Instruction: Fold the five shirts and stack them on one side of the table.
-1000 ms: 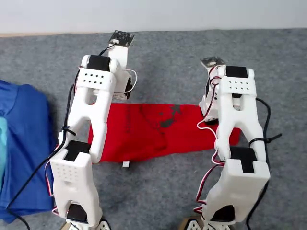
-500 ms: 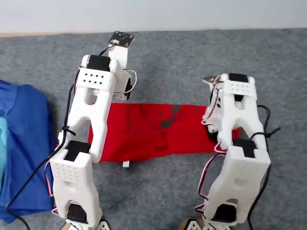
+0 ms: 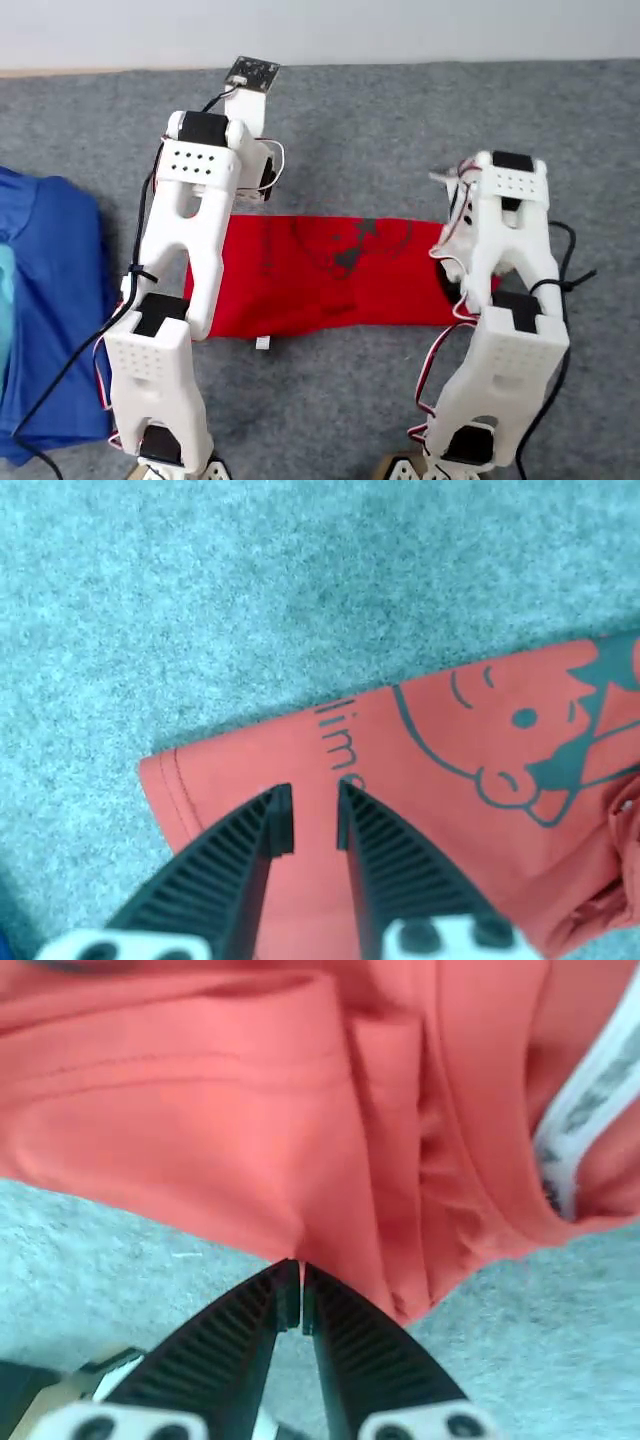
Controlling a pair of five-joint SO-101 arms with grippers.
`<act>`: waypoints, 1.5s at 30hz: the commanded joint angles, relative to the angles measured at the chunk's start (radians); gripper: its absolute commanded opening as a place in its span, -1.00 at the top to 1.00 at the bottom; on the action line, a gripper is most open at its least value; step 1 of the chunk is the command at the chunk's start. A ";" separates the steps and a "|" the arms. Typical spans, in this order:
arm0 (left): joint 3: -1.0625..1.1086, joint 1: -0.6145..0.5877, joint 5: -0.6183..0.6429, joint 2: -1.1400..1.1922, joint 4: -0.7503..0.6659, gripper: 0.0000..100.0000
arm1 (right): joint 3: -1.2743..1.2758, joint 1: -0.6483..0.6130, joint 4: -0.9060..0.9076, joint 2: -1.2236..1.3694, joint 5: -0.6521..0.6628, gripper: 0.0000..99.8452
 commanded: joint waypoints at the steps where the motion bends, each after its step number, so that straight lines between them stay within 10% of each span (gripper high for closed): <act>1: -0.039 -0.002 0.000 -0.068 0.009 0.82 | -0.066 -0.059 -0.041 -0.079 0.005 0.98; 14: -0.163 -0.032 0.002 -0.080 0.104 0.82 | -0.075 -0.085 -0.110 0.065 -0.037 0.98; 25: -0.217 -0.315 0.006 -0.285 0.161 0.82 | -0.112 -0.102 -0.091 -0.166 -0.146 0.98; 45: 0.444 -0.792 -0.100 -0.781 0.158 0.82 | -0.261 -0.582 -0.237 -0.147 -0.600 0.81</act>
